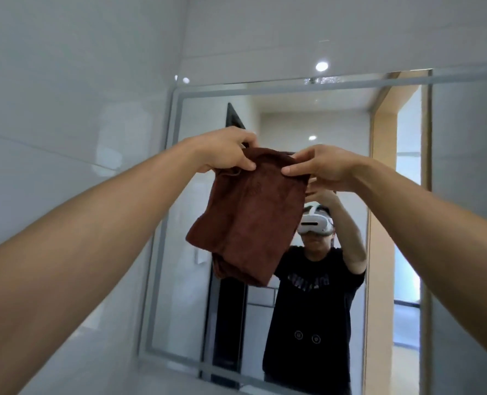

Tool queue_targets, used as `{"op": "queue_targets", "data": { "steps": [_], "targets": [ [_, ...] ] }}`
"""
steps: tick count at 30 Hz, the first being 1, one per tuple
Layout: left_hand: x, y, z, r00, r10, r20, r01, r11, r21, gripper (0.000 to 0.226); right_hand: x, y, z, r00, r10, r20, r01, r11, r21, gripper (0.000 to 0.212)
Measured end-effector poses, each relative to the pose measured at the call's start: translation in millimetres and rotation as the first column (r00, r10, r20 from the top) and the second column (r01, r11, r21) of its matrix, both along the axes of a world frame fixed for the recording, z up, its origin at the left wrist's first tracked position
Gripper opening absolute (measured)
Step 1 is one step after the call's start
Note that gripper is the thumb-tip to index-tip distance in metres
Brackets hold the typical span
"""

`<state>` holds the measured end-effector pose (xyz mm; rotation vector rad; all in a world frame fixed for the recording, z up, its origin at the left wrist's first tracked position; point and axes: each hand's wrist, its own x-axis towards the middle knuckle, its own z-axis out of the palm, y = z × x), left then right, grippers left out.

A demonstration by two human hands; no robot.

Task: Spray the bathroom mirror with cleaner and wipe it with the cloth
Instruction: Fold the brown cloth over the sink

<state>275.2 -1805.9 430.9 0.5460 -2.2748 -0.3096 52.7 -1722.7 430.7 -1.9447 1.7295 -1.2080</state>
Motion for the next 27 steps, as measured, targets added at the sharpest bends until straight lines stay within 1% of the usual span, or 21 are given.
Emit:
{"op": "queue_targets", "data": {
  "steps": [1, 2, 3, 5, 6, 10, 13, 16, 18, 21, 23, 25, 27],
  "targets": [
    [7.4, 0.6, -3.7, 1.000, 0.027, 0.006, -0.027, 1.000, 0.013, 0.013, 6.2, -2.8, 0.1, 1.000, -0.018, -0.008, 0.018, 1.000, 0.009, 0.068],
    [15.0, 1.7, -7.4, 0.998, 0.057, 0.015, -0.057, 0.998, 0.027, 0.014, 14.0, -5.5, 0.0, 0.999, -0.032, -0.020, 0.032, 0.999, -0.003, 0.065],
    [22.6, 2.6, -10.6, 0.996, 0.087, 0.028, -0.088, 0.995, 0.035, 0.016, 23.6, -6.3, -1.5, 0.999, -0.034, -0.036, 0.033, 0.999, -0.018, 0.051],
    [37.3, 5.3, -16.4, 0.989, 0.134, 0.059, -0.137, 0.989, 0.049, 0.021, 38.9, -6.8, -4.9, 0.994, -0.039, -0.106, 0.034, 0.998, -0.052, 0.015],
    [44.2, 6.5, -19.4, 0.986, 0.149, 0.080, -0.154, 0.986, 0.060, 0.024, 44.7, -7.6, -6.9, 0.988, -0.050, -0.143, 0.040, 0.997, -0.068, 0.008],
    [71.4, 15.7, -35.6, 0.961, 0.200, 0.190, -0.221, 0.970, 0.098, 0.033, 68.6, -5.4, -28.8, 0.983, -0.039, -0.182, 0.033, 0.999, -0.038, 0.012],
    [85.7, 24.5, -59.9, 0.938, 0.266, 0.222, -0.286, 0.957, 0.059, 0.028, 89.2, -5.0, -52.9, 0.979, -0.022, -0.201, 0.031, 0.999, 0.044, 0.012],
    [100.8, 26.6, -95.7, 0.915, 0.316, 0.251, -0.339, 0.939, 0.053, 0.021, 113.2, -6.2, -83.5, 0.985, -0.011, -0.171, 0.029, 0.994, 0.107, 0.012],
    [114.8, 20.3, -121.0, 0.922, 0.271, 0.278, -0.316, 0.940, 0.130, 0.016, 129.3, -9.0, -107.1, 0.985, -0.032, -0.168, 0.054, 0.990, 0.132, 0.013],
    [134.9, 4.4, -155.1, 0.930, 0.172, 0.326, -0.257, 0.937, 0.238, 0.024, 150.6, -12.8, -141.5, 0.984, -0.097, -0.152, 0.120, 0.982, 0.148, 0.017],
    [145.9, -2.0, -176.7, 0.927, 0.092, 0.362, -0.200, 0.941, 0.272, 0.025, 162.2, -13.6, -164.5, 0.982, -0.119, -0.144, 0.145, 0.973, 0.183, 0.021],
    [155.3, -7.5, -196.2, 0.917, 0.013, 0.398, -0.139, 0.947, 0.290, 0.021, 173.4, -13.1, -186.1, 0.987, -0.112, -0.118, 0.137, 0.965, 0.223, 0.024],
    [163.7, -13.6, -215.3, 0.913, -0.034, 0.407, -0.099, 0.948, 0.301, 0.024, 181.6, -10.4, -205.7, 0.987, -0.123, -0.100, 0.145, 0.959, 0.245, 0.026]
  ]
}}
